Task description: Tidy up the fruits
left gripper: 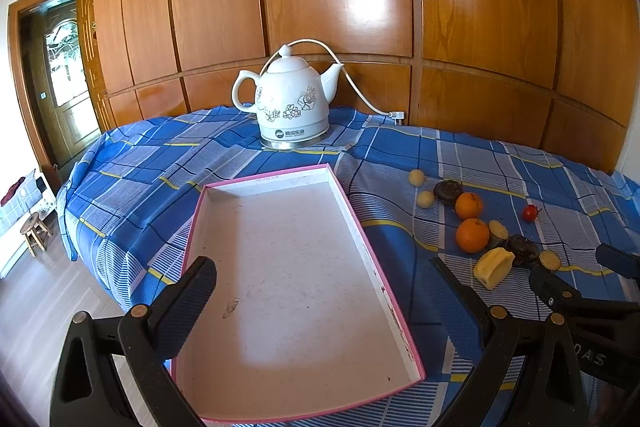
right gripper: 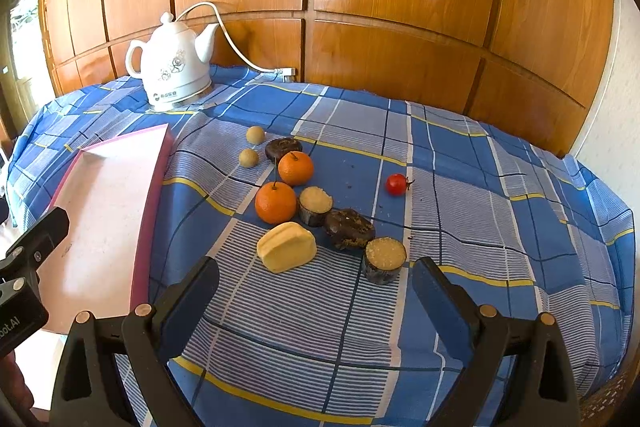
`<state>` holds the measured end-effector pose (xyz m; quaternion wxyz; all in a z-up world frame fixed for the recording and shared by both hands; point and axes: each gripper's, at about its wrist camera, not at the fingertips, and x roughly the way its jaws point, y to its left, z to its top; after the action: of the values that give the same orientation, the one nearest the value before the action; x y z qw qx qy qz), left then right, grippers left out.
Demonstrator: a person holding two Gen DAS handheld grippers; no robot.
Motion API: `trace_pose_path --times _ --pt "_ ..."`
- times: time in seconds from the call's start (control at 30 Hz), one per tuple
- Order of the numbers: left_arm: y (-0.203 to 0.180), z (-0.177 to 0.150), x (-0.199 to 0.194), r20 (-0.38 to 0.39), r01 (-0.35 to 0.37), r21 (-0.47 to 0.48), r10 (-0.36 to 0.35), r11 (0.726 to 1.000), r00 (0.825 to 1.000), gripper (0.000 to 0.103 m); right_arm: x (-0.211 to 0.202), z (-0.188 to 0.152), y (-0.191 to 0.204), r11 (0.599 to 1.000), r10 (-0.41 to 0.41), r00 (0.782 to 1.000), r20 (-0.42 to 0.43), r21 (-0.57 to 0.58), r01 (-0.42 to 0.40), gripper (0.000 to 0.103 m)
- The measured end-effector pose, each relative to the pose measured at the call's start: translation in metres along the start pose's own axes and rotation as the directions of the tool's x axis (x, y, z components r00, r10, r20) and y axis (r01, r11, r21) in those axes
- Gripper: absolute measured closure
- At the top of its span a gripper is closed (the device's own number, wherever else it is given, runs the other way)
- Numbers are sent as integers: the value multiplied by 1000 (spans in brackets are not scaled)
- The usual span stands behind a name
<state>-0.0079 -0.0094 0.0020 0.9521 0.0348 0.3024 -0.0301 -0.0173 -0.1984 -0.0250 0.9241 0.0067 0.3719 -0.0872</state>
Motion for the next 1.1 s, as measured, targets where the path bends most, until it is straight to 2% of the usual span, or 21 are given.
trace_pose_path --times 1.1 --pt "-7 -1 3 -19 19 6 -19 1000 1000 0 -2 0 -4 1000 -15 1000 16 -3 15 4"
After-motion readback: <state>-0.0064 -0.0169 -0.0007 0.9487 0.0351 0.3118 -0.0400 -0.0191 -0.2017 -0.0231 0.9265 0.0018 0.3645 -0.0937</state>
